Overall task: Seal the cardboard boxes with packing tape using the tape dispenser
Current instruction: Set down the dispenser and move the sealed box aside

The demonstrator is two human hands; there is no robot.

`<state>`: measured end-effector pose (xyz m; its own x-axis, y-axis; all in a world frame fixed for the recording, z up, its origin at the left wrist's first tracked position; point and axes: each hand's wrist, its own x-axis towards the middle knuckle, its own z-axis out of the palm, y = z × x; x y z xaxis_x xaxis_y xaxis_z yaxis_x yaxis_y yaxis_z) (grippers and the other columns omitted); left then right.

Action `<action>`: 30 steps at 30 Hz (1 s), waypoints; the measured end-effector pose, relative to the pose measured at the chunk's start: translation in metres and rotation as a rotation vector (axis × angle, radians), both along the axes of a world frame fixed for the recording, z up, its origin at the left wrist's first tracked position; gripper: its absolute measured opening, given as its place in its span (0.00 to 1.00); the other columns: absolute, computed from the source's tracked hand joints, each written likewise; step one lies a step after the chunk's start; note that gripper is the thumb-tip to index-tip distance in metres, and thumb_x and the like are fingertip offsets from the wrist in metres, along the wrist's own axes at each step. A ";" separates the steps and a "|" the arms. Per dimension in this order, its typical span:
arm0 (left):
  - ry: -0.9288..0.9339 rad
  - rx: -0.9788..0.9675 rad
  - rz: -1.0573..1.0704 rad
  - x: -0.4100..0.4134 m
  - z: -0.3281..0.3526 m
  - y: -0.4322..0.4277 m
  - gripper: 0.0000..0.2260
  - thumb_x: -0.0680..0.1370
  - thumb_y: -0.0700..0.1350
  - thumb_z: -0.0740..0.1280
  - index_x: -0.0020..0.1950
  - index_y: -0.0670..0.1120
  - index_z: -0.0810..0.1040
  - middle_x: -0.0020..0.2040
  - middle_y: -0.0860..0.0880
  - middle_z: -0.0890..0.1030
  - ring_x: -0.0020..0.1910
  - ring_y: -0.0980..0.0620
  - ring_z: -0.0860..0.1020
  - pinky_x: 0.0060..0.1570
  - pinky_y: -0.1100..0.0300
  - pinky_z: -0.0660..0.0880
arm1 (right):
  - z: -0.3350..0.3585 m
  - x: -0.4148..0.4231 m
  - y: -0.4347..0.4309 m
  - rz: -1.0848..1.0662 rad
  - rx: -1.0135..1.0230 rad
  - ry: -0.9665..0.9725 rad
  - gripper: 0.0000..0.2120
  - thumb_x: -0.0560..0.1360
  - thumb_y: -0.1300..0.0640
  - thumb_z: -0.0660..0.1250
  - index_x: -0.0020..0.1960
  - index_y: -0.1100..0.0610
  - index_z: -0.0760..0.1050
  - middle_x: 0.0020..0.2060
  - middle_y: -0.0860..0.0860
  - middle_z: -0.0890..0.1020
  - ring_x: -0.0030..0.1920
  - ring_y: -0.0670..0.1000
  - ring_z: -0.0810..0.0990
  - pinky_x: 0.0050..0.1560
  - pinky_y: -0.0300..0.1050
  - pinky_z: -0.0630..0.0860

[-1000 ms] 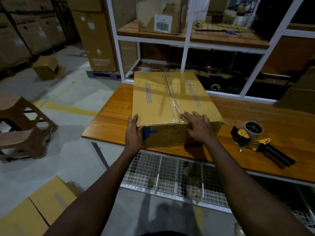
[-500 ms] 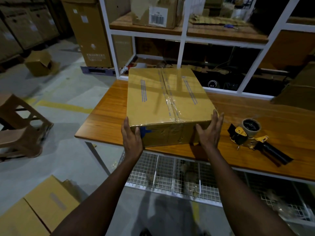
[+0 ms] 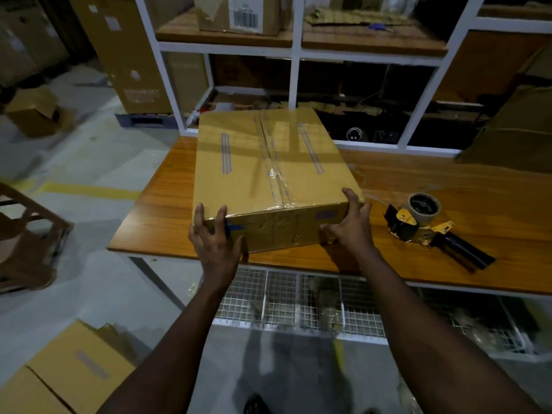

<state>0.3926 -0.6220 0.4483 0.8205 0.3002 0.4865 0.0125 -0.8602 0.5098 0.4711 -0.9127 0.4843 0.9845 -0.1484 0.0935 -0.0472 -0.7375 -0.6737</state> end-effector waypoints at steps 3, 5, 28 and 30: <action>-0.036 -0.036 0.042 0.000 0.004 -0.004 0.36 0.67 0.43 0.78 0.72 0.50 0.68 0.77 0.40 0.56 0.73 0.37 0.60 0.67 0.41 0.63 | 0.004 0.000 0.006 -0.064 0.048 -0.025 0.44 0.64 0.56 0.81 0.72 0.41 0.60 0.69 0.57 0.59 0.66 0.62 0.68 0.51 0.44 0.72; -0.056 -0.050 0.083 -0.002 0.012 -0.010 0.36 0.66 0.42 0.78 0.71 0.51 0.69 0.76 0.41 0.58 0.72 0.38 0.62 0.66 0.43 0.63 | 0.010 -0.001 0.003 -0.074 0.052 -0.042 0.44 0.65 0.56 0.81 0.71 0.41 0.61 0.69 0.57 0.60 0.66 0.61 0.68 0.50 0.43 0.71; -0.306 0.000 -0.039 0.002 0.129 -0.330 0.33 0.68 0.46 0.78 0.70 0.54 0.69 0.74 0.43 0.61 0.66 0.35 0.65 0.56 0.41 0.66 | 0.120 -0.030 -0.320 -0.224 0.250 -0.313 0.41 0.65 0.66 0.78 0.72 0.45 0.66 0.68 0.55 0.64 0.67 0.58 0.66 0.53 0.41 0.67; -0.303 0.019 -0.098 0.011 0.132 -0.373 0.32 0.69 0.47 0.78 0.70 0.55 0.69 0.74 0.44 0.60 0.66 0.35 0.65 0.57 0.42 0.66 | 0.122 -0.039 -0.366 -0.288 0.246 -0.319 0.41 0.65 0.66 0.79 0.72 0.47 0.66 0.68 0.56 0.64 0.67 0.58 0.66 0.53 0.39 0.66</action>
